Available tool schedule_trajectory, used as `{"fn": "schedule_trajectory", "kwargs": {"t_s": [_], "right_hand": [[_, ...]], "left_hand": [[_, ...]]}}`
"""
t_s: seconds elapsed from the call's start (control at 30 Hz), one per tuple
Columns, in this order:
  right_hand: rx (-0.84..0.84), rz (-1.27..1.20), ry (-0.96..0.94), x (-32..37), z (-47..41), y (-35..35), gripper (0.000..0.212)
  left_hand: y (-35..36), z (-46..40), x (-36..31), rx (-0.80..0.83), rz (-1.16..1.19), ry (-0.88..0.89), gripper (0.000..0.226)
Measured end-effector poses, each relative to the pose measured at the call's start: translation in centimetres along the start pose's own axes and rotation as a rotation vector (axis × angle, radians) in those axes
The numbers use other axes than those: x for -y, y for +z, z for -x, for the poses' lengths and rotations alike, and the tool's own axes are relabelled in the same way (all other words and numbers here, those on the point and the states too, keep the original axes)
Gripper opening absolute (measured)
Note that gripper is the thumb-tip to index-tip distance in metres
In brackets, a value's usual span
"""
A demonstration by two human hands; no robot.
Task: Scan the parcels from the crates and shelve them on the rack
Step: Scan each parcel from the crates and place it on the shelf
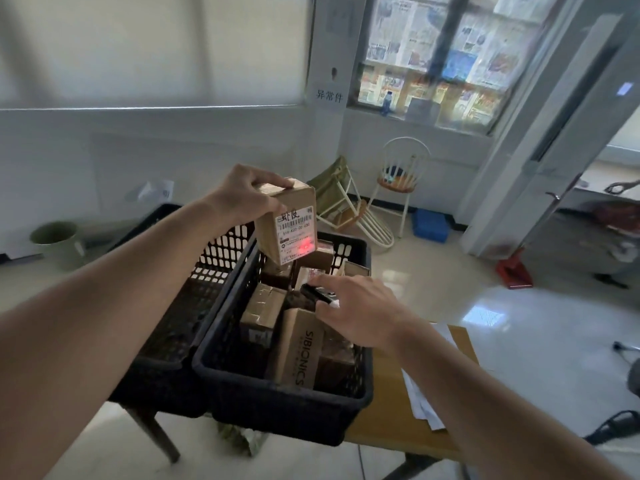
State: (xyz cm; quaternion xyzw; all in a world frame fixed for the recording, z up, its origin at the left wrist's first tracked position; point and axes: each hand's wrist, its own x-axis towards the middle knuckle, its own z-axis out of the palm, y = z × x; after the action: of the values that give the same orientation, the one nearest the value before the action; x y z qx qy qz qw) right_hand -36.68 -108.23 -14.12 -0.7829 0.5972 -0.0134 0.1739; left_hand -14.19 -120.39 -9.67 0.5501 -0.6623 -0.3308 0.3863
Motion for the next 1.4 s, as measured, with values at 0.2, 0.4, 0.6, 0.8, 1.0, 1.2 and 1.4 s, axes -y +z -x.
{"fn": "schedule_trajectory", "kwargs": {"t_s": [0.2,0.4,0.6,0.8,1.0,1.2,1.4], "right_hand": [[-0.007,-0.013,0.022,0.9,-0.9,0.7,0.054],[-0.091,-0.079,0.088,1.8,-1.5,1.0,0.054],[-0.403,-0.304,0.14,2.6,-3.0,0.9,0.053],[-0.591,-0.563,0.077,3.3,-4.7,1.1,0.054],[-0.535,-0.788,-0.131,3.5,-5.4,1.0,0.052],[-0.371,-1.028,-0.309,4.0,-5.5,0.4,0.048],[-0.238,-1.17,-0.477,7.5,-4.0,0.5,0.046]], "left_hand": [[-1.0,-0.5,0.9,0.04,-0.027,0.007,0.043],[-1.6,-0.8,1.8,0.071,-0.032,0.018,0.041],[-2.9,-0.2,2.5,0.133,0.049,-0.011,0.032],[-3.6,2.1,2.5,0.216,0.076,-0.05,0.023],[-3.6,5.1,0.9,0.129,0.138,-0.097,0.023],[-3.2,9.0,0.0,-0.134,0.205,-0.121,0.026],[-3.5,15.7,-1.1,-0.451,0.174,-0.103,0.032]]}}
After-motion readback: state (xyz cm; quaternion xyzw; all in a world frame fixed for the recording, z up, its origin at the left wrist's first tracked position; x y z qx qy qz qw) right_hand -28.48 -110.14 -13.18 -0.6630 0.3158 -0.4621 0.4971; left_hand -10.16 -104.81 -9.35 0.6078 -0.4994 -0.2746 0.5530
